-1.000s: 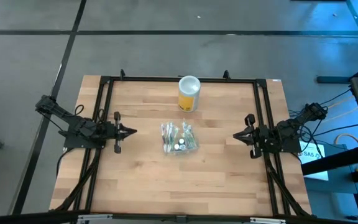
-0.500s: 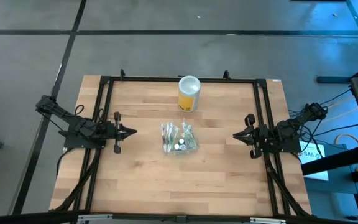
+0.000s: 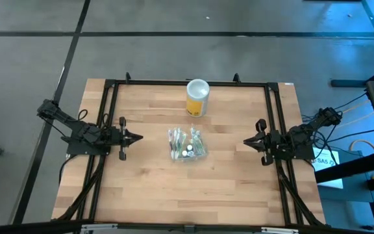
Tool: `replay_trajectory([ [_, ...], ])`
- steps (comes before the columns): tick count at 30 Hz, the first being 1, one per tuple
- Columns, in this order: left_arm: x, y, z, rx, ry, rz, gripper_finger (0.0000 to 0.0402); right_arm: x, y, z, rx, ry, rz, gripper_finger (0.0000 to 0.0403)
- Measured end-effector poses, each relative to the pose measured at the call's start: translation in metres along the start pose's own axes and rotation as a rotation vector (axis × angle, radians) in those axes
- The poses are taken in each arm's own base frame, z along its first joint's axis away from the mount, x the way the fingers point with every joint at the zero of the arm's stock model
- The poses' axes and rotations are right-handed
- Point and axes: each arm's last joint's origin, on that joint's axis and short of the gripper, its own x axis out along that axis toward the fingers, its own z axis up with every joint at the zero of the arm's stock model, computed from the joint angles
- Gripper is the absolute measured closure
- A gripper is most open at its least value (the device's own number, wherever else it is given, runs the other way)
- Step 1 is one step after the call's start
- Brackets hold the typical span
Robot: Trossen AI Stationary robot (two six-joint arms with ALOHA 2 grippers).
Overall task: Pick & Place toothbrushing station
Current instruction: Return to Home Position
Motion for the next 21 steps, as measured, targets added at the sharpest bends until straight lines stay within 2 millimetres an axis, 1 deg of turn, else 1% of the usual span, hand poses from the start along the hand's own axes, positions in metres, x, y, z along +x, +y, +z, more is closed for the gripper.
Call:
replay_trajectory([
  [21, 0.0, 0.0, 0.0, 0.0, 0.0, 0.0, 0.0397, 0.0, 0.0001, 0.0003, 0.0, -0.001, 0.003, 0.0364],
])
